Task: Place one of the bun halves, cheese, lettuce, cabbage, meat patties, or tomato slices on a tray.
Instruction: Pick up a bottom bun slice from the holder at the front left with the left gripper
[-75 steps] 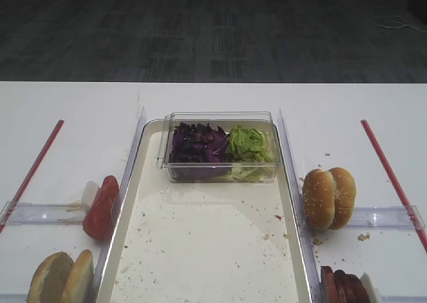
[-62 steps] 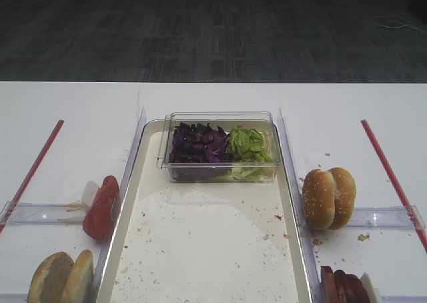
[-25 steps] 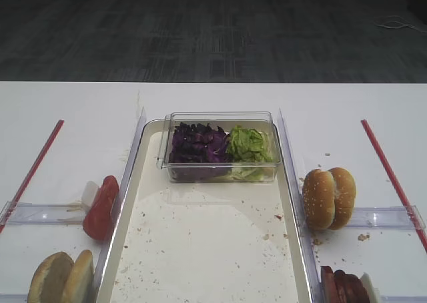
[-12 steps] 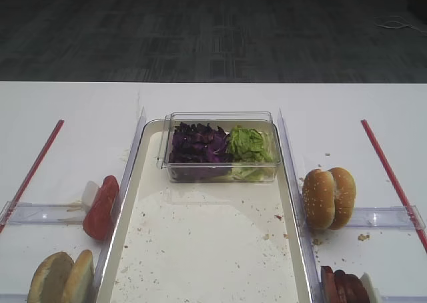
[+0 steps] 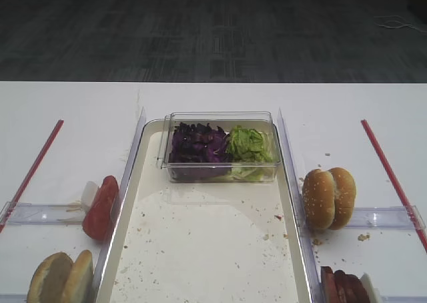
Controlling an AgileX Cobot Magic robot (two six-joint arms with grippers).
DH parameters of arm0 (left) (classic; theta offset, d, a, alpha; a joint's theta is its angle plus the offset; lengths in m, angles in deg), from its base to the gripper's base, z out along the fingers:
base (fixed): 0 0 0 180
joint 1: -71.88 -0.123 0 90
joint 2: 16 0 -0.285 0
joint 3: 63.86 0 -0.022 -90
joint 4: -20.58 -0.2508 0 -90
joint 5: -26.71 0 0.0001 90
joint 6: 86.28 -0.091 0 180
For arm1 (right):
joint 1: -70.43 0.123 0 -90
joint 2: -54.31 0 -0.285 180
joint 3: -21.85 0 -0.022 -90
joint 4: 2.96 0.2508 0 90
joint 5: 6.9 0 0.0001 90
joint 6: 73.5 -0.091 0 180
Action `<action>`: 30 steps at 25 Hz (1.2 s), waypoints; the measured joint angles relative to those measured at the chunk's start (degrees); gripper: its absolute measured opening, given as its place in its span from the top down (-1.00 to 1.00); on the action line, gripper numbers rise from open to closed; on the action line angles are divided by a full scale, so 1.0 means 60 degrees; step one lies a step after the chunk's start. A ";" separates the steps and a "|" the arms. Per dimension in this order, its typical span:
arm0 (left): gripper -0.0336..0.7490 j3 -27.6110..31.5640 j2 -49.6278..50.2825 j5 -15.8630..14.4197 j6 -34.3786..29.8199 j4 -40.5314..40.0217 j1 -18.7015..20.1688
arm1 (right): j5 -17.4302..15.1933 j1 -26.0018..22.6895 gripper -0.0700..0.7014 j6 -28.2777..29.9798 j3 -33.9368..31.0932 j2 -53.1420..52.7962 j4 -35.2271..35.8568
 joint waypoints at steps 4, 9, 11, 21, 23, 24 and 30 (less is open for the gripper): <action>-0.80 0.0000 0.1774 -0.0038 -0.0100 -0.0083 0.0000 | 0.0000 0.0000 -0.87 0.0000 0.0000 0.0000 0.0000; -0.80 0.0000 0.2426 0.0172 -0.0100 -0.0090 0.0000 | 0.0000 0.0000 -0.87 0.0000 0.0000 0.0000 0.0000; -0.80 0.0000 0.2443 0.0258 -0.0100 -0.0090 0.0000 | 0.0000 0.0000 -0.87 0.0000 0.0000 0.0000 0.0000; -0.80 -0.0197 0.2537 0.0527 0.0004 -0.0090 0.0000 | 0.0000 0.0000 -0.87 0.0000 0.0000 0.0000 0.0000; -0.80 -0.0444 0.2895 0.0541 0.0004 -0.0073 0.0000 | 0.0000 0.0000 -0.87 0.0000 0.0000 0.0000 0.0000; -0.80 -0.0561 0.3094 0.0541 0.0004 -0.0073 0.0000 | 0.0000 0.0000 -0.87 0.0000 0.0000 0.0000 0.0000; -0.80 -0.1452 0.4432 0.0598 0.0011 0.0055 0.0000 | 0.0000 0.0000 -0.87 0.0000 0.0000 0.0000 0.0000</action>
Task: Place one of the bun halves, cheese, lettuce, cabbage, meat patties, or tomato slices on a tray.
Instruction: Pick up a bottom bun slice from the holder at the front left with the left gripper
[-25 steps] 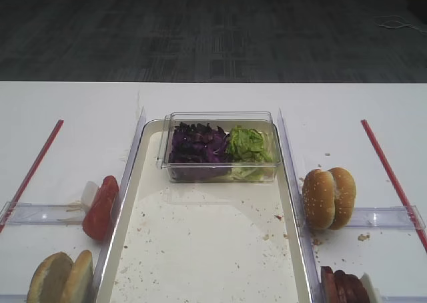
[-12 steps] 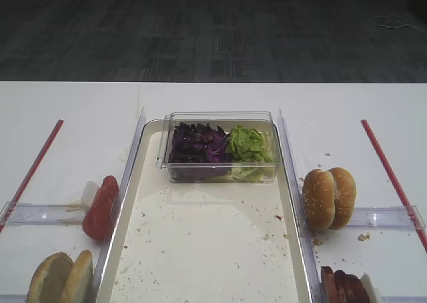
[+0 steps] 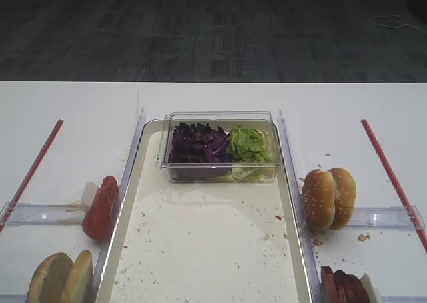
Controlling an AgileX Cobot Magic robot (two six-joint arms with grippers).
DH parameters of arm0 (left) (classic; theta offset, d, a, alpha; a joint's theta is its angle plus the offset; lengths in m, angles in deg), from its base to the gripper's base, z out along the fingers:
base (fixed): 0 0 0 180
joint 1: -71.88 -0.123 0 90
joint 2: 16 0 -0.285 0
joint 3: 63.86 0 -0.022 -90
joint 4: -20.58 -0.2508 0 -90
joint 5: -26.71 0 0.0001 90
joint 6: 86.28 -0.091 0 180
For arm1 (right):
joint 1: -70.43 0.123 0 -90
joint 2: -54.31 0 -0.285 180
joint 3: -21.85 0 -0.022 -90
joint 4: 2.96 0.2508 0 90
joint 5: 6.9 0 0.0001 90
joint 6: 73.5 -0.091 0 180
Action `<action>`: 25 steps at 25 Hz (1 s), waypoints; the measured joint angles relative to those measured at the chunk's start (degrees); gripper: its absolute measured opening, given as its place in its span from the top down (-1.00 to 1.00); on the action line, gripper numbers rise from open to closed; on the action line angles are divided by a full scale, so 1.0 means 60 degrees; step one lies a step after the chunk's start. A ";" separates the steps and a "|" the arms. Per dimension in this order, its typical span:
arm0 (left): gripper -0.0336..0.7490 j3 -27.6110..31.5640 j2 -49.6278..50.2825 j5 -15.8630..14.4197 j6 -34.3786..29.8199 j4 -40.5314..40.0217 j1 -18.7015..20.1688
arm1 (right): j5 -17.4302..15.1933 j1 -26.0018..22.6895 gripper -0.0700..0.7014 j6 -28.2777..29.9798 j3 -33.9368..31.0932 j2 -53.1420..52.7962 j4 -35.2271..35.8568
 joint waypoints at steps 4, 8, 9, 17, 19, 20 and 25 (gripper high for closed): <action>-0.80 -0.0191 0.0068 0.0015 0.0064 0.0053 0.0000 | 0.0000 0.0000 -0.87 0.0000 0.0000 0.0000 0.0000; -0.80 -0.0191 0.0068 0.0015 0.0082 0.0764 0.0048 | 0.0000 0.0000 -0.87 0.0000 0.0000 0.0000 0.0000; -0.80 -0.0191 0.0068 0.0015 0.0105 0.0982 0.0197 | 0.0000 0.0000 -0.87 0.0000 0.0000 0.0000 0.0000; -0.80 -0.0257 0.0068 0.0358 0.2306 0.1243 0.3074 | 0.0000 0.0000 -0.87 0.0000 0.0000 0.0000 0.0000; -0.80 -0.0400 0.0085 0.0522 0.3305 0.0965 0.4003 | 0.0000 0.0000 -0.87 0.0000 0.0000 0.0000 0.0000; -0.80 -0.0550 0.0139 0.0551 0.3716 0.0746 0.4493 | 0.0000 0.0000 -0.87 0.0000 0.0000 0.0000 0.0000; -0.80 -0.1236 0.0852 0.0610 0.5521 0.0172 0.6350 | 0.0000 0.0000 -0.87 0.0000 0.0000 0.0000 0.0000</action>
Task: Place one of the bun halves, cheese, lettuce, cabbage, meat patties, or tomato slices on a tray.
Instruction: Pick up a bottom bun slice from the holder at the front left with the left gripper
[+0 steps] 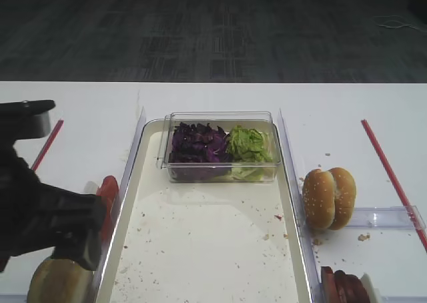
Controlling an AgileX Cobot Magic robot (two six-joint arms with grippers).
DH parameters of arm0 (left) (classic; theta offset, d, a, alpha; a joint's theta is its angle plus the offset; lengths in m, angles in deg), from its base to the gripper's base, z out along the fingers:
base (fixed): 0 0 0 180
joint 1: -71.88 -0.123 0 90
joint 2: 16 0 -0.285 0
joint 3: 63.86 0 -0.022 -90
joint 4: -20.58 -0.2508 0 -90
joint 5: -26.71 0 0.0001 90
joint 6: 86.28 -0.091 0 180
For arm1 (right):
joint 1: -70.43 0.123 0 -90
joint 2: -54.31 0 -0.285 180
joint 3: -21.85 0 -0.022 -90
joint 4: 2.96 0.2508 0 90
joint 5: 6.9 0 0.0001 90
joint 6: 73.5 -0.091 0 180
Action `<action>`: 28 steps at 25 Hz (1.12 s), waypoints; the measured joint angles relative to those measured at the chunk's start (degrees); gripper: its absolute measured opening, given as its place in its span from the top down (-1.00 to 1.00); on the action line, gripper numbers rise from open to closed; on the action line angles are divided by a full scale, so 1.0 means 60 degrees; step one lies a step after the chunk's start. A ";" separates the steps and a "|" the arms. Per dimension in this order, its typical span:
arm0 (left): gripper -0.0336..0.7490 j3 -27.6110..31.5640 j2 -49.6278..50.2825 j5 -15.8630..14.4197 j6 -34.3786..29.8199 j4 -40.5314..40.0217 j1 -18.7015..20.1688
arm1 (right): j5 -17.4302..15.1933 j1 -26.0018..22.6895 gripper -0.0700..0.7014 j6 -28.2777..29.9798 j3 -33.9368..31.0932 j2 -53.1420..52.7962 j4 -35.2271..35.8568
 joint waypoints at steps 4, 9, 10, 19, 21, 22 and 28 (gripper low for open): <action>-0.80 -0.0544 0.0943 0.0187 0.0661 -0.0095 0.0971 | 0.0000 0.0000 -0.87 0.0000 0.0000 0.0000 0.0000; -0.80 -0.0755 0.1824 0.0326 0.0841 -0.0095 0.1496 | 0.0000 0.0000 -0.87 0.0000 0.0000 0.0000 0.0000; -0.80 -0.0755 0.1938 0.0326 0.0860 -0.0095 0.1537 | 0.0000 0.0000 -0.87 0.0000 0.0000 0.0000 0.0000; -0.78 -0.0755 0.2397 0.0740 0.0875 -0.0172 0.1558 | 0.0000 0.0000 -0.87 0.0000 0.0000 0.0000 0.0000; -0.75 -0.0755 0.2655 0.0799 0.0875 -0.0172 0.1558 | 0.0000 0.0000 -0.87 0.0000 0.0000 0.0000 0.0000; -0.72 -0.0755 0.2772 0.0822 0.0875 -0.0172 0.1558 | 0.0000 0.0000 -0.87 0.0000 0.0000 0.0000 0.0000; -0.48 -0.0755 0.3301 0.0840 0.0837 -0.0645 0.1572 | 0.0000 0.0000 -0.87 0.0000 0.0000 0.0000 0.0000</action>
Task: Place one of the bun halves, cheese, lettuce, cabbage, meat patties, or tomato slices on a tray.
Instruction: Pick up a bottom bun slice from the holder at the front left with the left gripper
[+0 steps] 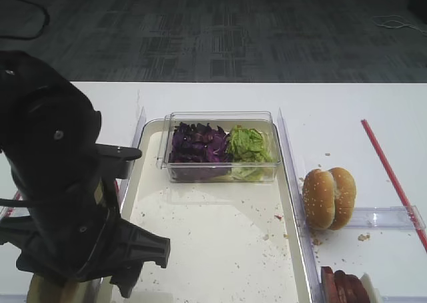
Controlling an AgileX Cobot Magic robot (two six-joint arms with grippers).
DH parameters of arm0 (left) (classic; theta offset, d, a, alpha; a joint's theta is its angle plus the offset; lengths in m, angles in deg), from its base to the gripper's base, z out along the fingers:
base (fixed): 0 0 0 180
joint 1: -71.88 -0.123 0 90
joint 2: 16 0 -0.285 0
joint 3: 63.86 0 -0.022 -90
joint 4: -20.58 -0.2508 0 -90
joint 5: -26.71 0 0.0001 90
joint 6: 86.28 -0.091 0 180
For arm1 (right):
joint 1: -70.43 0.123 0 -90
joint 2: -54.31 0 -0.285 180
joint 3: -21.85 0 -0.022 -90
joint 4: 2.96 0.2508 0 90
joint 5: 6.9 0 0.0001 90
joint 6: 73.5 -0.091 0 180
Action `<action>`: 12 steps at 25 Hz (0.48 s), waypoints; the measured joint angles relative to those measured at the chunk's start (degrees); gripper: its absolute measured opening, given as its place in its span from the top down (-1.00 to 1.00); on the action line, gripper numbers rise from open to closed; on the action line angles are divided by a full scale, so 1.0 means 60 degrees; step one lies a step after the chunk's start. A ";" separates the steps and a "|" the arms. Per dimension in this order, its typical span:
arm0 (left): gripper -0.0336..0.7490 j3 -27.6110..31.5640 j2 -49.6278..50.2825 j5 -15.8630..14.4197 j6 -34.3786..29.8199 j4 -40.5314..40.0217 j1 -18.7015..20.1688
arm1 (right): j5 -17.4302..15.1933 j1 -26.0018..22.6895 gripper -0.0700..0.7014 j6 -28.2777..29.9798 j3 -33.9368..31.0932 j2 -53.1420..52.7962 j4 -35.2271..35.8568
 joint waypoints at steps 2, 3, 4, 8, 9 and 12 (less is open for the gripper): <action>-0.39 0.0000 0.0163 0.0019 0.0000 -0.0041 0.0000 | 0.0000 0.0000 -0.87 0.0000 0.0000 0.0000 0.0000; -0.35 0.0000 0.0257 0.0019 -0.0014 -0.0103 0.0000 | 0.0000 0.0000 -0.87 0.0000 0.0000 0.0000 0.0000; -0.32 0.0000 0.0325 0.0019 -0.0014 -0.0161 0.0000 | 0.0000 0.0000 -0.87 0.0000 0.0000 0.0000 0.0000; -0.21 0.0000 0.0583 -0.0007 -0.0014 -0.0352 0.0000 | 0.0000 0.0000 -0.87 0.0000 0.0000 0.0000 0.0000; -0.19 0.0000 0.0626 -0.0047 -0.0020 -0.0440 0.0000 | 0.0000 0.0000 -0.87 0.0000 0.0000 0.0000 0.0000; -0.10 0.0000 0.0663 -0.0192 -0.0020 -0.0589 0.0000 | 0.0000 0.0000 -0.87 0.0000 0.0000 0.0000 0.0000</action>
